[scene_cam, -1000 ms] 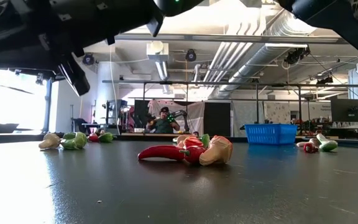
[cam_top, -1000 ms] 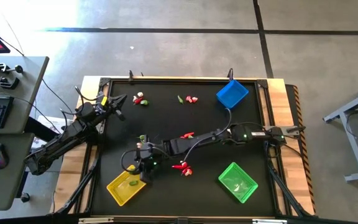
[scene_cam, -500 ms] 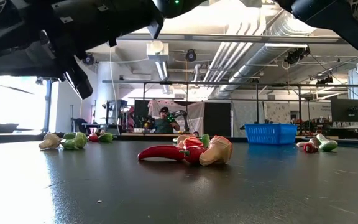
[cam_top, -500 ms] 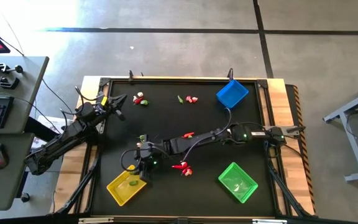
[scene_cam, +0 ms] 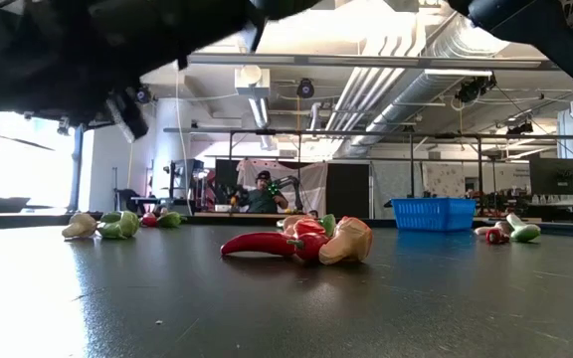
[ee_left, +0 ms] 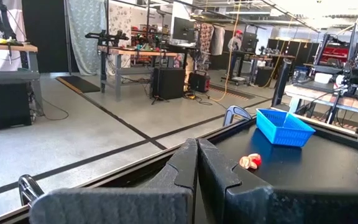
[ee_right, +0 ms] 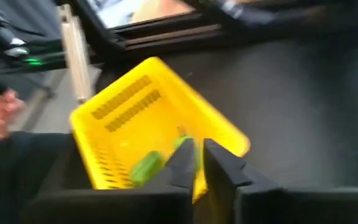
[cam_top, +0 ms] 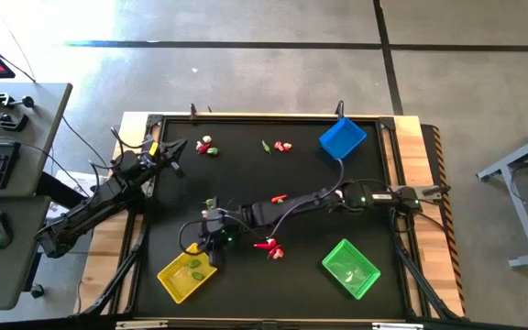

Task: Sort produce into baskets
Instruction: Put the green chili pepper into the yellow bin

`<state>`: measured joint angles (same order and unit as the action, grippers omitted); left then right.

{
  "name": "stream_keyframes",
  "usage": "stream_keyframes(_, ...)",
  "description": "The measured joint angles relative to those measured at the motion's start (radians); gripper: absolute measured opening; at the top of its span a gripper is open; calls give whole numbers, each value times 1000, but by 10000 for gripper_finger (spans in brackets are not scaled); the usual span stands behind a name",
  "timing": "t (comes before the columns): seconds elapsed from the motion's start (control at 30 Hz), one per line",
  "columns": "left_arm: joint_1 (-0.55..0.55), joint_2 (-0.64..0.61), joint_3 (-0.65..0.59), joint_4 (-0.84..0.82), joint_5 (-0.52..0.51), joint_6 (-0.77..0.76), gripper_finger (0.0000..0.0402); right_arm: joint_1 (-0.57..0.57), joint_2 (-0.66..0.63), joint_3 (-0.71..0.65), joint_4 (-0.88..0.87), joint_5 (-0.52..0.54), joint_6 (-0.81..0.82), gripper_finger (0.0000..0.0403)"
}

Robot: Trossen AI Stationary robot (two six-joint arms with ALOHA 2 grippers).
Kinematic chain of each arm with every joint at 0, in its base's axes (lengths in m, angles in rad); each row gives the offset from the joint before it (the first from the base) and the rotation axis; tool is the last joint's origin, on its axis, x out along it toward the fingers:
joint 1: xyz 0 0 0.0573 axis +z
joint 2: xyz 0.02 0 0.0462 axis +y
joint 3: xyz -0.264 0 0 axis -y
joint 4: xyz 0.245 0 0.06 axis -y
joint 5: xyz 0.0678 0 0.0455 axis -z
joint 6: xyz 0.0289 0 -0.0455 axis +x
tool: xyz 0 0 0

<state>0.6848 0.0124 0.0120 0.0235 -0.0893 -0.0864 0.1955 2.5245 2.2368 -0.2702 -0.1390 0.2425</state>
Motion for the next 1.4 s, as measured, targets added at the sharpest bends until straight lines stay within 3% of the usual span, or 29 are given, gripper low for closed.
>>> stream_keyframes(0.2,0,0,0,0,0,1,0,-16,-51,4,-102,219,-125,4)
stream_keyframes(0.6,0,0,0,9,0,-61,0,-93,-102,-192,-60,334,-120,0)
stream_keyframes(0.73,-1,0,0,10,0,-109,0,-94,-202,-372,52,383,-101,0)
stream_keyframes(1.0,-1,0,0,6,-4,-93,0,-85,-465,-885,440,438,63,0)
stream_keyframes(1.23,-1,0,0,12,1,-88,0,-51,-629,-1129,442,542,168,0)
stream_keyframes(1.4,-1,48,32,56,192,-97,0,-37,-719,-1264,427,605,213,0)
